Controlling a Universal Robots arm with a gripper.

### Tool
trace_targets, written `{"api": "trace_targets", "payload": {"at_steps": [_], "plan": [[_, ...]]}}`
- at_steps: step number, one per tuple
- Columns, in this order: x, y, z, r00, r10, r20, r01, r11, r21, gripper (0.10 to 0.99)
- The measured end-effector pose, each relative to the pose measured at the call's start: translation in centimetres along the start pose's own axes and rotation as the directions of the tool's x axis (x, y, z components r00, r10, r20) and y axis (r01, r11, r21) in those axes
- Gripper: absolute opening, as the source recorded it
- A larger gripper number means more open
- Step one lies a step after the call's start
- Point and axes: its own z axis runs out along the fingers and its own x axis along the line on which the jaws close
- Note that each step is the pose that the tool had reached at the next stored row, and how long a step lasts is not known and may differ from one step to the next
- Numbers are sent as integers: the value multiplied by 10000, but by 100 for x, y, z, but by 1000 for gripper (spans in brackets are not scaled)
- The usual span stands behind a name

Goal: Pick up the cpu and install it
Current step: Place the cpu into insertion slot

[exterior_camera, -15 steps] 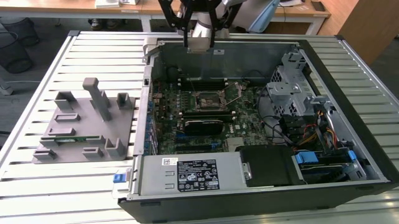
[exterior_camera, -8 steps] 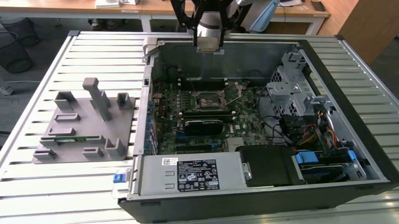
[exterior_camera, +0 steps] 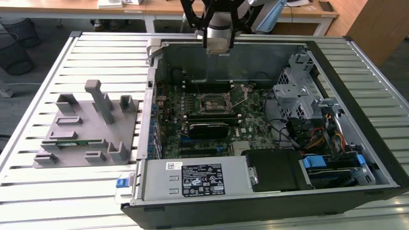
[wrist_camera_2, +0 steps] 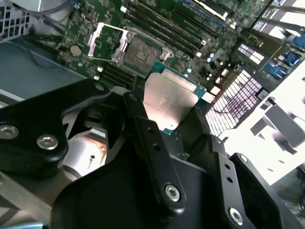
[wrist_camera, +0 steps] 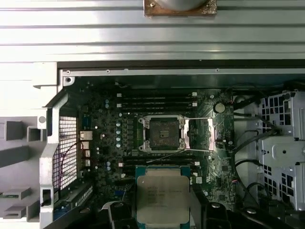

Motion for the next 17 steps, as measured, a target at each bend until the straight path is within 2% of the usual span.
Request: {"api": "trace_targets", "payload": {"at_steps": [4, 8, 13, 17], "plan": [[-1, 0, 10, 9978, 665, 35, -665, 9978, 5, 537], [0, -1, 28, 9906, 1365, 71, -1365, 9906, 7, 537], [0, -1, 43, 9750, 2220, 116, -2220, 9751, 8, 537], [0, -2, 49, 9592, 2824, 149, -2824, 9593, 5, 537]]}}
